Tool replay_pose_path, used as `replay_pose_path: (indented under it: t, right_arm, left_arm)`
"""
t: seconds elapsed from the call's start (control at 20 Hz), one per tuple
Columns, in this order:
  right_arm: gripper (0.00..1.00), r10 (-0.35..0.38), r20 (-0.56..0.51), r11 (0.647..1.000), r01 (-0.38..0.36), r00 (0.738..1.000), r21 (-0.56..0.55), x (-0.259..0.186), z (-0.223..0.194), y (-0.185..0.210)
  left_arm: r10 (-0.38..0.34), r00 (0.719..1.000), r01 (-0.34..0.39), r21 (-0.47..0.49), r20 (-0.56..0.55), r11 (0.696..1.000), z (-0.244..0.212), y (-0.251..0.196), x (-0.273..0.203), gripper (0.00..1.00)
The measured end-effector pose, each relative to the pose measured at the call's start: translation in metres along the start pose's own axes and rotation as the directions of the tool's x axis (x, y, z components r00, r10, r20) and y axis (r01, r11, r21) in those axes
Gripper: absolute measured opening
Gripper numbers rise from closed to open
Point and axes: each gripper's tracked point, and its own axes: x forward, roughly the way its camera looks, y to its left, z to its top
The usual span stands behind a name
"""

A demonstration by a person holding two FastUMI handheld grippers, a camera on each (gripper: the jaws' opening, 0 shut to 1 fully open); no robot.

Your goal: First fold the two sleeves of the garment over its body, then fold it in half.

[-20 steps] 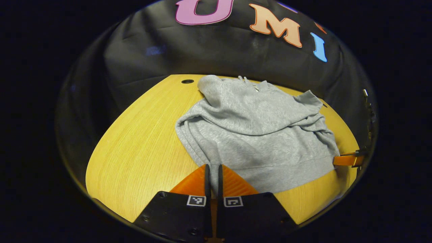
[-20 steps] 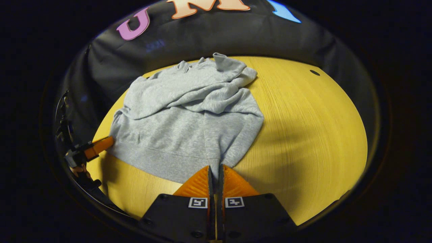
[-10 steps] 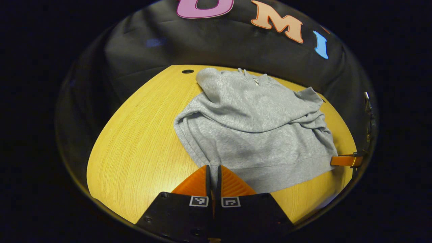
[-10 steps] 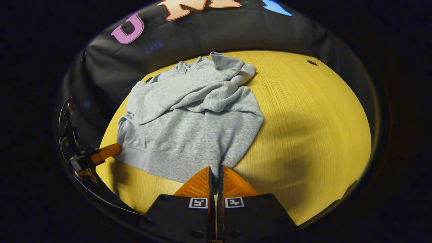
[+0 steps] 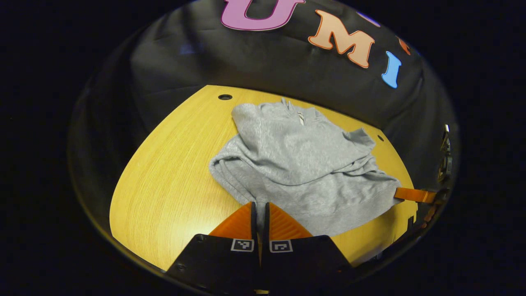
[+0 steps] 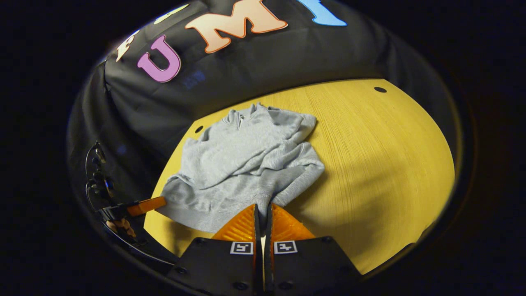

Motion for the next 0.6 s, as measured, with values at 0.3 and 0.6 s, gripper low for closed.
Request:
replay_pose_path:
  t: [0.3,0.6]
  right_arm:
    - [0.04,0.039,0.049,0.998,-0.042,0.998,0.05,0.003,0.044,0.013]
    - [0.04,0.06,0.059,0.984,-0.069,0.996,0.165,0.016,0.088,0.015]
  left_arm:
    - [-0.025,0.998,0.026,-0.028,0.053,0.999,0.051,-0.003,-0.001,0.0]
    - [-0.039,0.998,0.041,-0.034,0.059,0.999,0.09,0.003,0.012,0.0]
